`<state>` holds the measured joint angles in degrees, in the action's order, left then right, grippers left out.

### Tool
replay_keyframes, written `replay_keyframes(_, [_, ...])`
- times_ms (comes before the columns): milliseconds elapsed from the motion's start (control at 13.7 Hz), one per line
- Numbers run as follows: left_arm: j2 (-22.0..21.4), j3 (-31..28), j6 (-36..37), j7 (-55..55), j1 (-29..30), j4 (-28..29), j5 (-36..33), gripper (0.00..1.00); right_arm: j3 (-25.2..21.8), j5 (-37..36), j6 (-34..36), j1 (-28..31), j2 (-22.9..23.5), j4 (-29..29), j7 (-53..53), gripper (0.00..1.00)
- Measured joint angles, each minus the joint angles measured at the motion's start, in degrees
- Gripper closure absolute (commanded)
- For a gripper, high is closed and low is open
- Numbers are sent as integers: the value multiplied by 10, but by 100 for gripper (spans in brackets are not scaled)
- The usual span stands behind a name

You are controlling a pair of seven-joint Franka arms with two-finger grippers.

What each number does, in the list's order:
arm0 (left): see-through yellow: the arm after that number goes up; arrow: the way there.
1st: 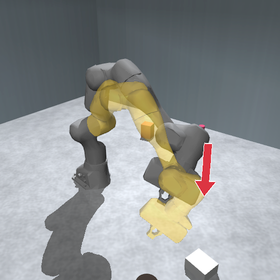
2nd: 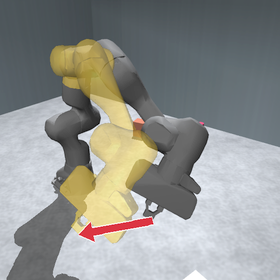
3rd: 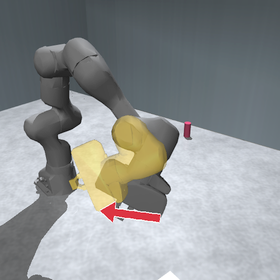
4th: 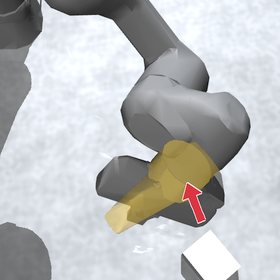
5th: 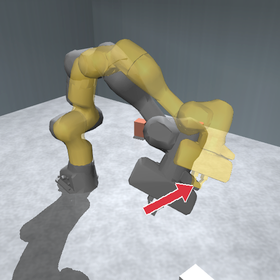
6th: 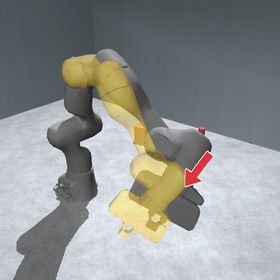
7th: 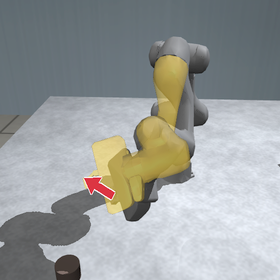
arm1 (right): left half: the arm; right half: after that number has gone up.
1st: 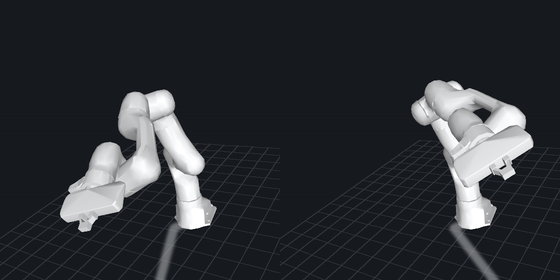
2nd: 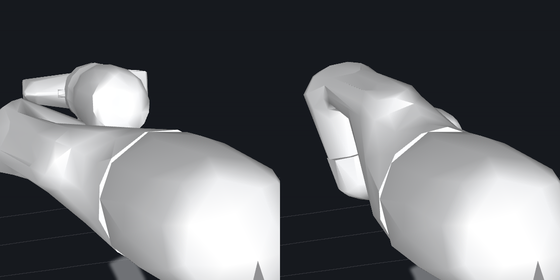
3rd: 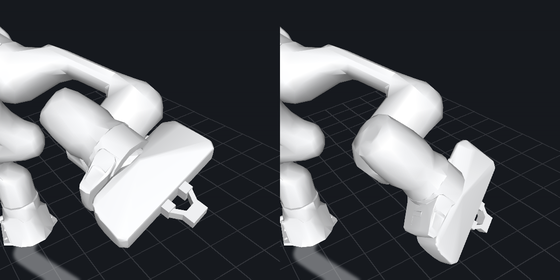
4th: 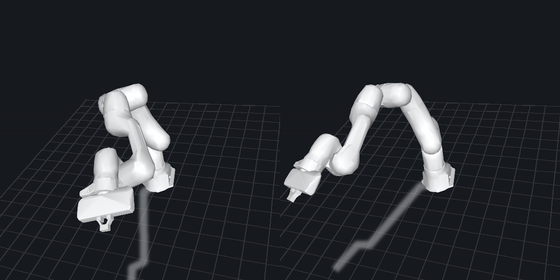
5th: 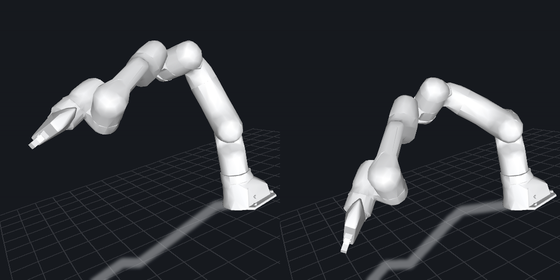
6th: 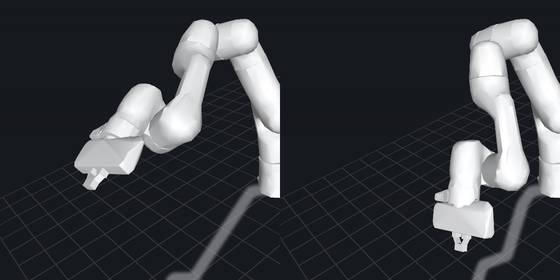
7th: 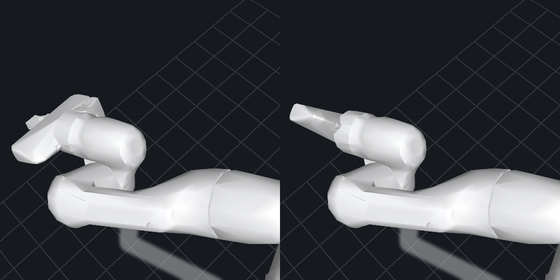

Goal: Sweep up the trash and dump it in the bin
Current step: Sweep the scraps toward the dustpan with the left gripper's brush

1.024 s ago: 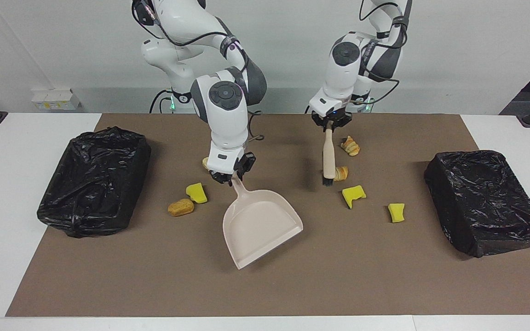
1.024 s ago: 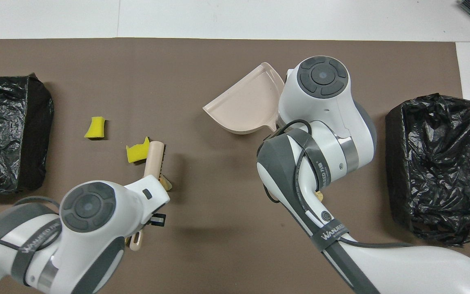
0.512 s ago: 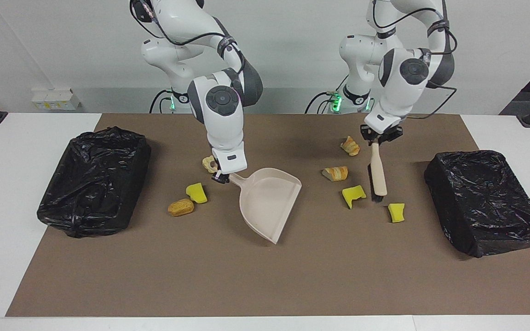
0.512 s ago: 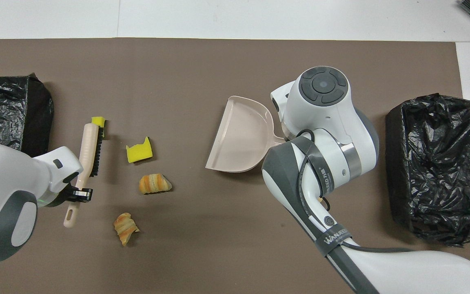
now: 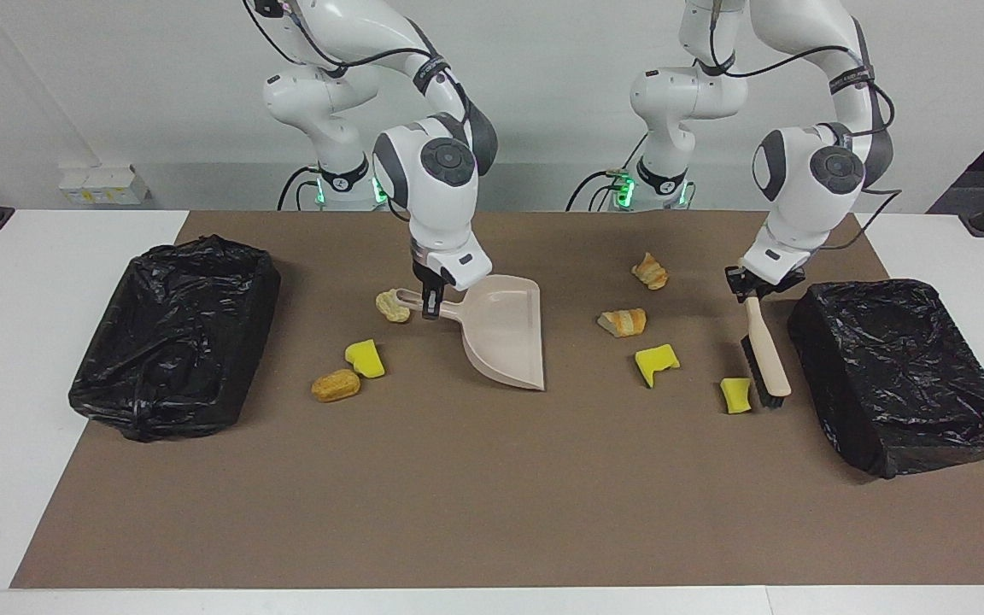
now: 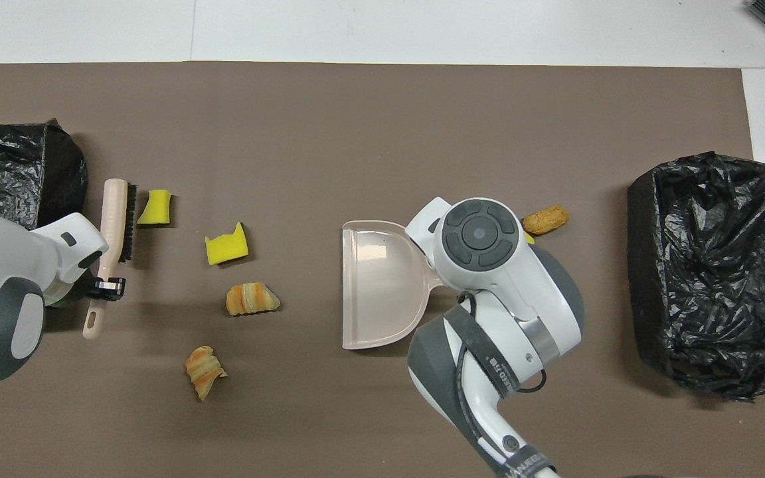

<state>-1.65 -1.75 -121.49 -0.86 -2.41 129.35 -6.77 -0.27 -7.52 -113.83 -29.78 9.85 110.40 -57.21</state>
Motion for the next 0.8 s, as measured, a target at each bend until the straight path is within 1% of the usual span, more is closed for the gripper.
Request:
replay_keyframes(146, [18,3,0,0,0,-2,0,100,0,-14,-16,-5,-8,25,-25,100])
replay_keyframes(293, [20,11,8,0,-6,0,0,100,-2,-16,-33,-3,-8,35,-48,100])
replay_keyframes(366, [17,13,14,0,-18,4,0,100,-2,-16,-35,-2,-8,37,-51,100])
replay_keyframes(585, [2,18,19,36,-82,23,7,100,-2,-16,-35,-2,-9,37,-52,100])
replay_keyframes(804, [-5,22,19,106,-162,32,71,100,-2,-16,-34,-2,-9,37,-52,100])
